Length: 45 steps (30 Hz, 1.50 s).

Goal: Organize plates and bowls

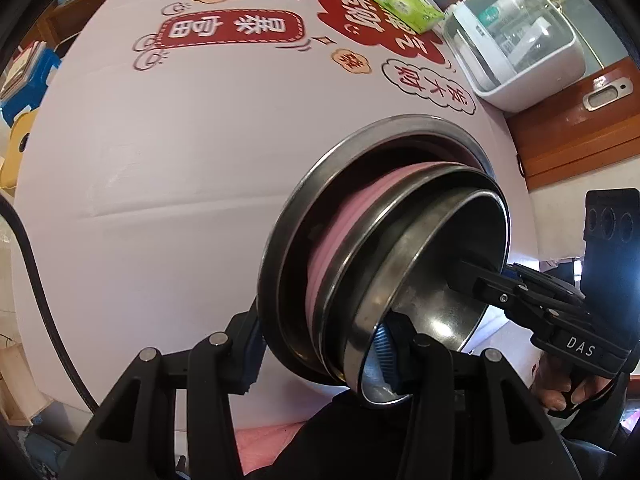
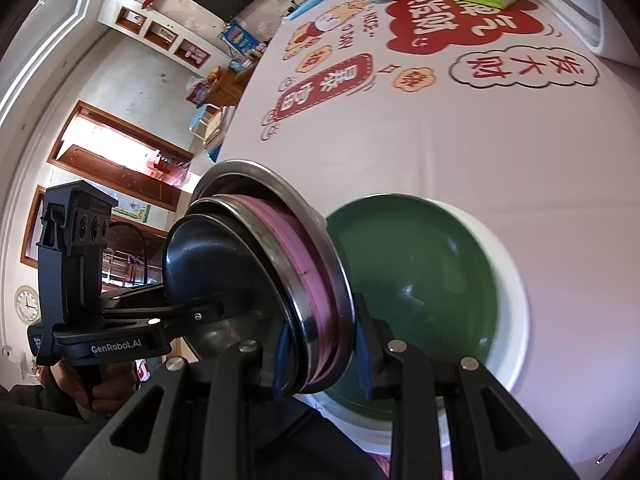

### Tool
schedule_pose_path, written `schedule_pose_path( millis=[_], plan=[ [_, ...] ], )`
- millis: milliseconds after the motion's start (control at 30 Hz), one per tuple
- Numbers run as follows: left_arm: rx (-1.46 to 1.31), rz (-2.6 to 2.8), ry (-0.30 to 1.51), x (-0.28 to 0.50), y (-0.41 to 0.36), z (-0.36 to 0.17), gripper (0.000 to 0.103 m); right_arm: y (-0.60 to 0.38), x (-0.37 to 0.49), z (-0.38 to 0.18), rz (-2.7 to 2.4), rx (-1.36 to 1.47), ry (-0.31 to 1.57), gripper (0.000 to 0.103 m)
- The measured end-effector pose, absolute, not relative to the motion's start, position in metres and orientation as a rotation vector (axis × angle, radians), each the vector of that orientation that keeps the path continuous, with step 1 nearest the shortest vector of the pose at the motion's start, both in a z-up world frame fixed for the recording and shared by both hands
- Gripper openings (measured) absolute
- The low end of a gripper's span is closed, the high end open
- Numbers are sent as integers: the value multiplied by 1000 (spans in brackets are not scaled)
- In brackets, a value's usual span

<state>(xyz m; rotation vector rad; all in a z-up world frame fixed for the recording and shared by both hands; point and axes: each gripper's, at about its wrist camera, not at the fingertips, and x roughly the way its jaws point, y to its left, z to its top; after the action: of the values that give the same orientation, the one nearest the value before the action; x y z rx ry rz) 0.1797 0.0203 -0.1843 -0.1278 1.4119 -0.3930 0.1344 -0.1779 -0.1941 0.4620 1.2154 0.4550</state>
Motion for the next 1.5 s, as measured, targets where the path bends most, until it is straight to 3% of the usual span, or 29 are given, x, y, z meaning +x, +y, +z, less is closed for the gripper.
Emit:
schedule_pose_path(
  millis=[767, 1200, 1500],
  plan=[
    [-205, -326, 1575, 182, -34, -233, 47, -230, 154, -229, 484, 434, 1409, 28],
    [-152, -240, 1561, 184, -40, -222, 47, -227, 168, -224, 527, 371, 1406, 30],
    [-178, -209, 1506, 176, -39, -208, 53, -235, 165, -217, 533, 373, 1368, 31]
  ],
)
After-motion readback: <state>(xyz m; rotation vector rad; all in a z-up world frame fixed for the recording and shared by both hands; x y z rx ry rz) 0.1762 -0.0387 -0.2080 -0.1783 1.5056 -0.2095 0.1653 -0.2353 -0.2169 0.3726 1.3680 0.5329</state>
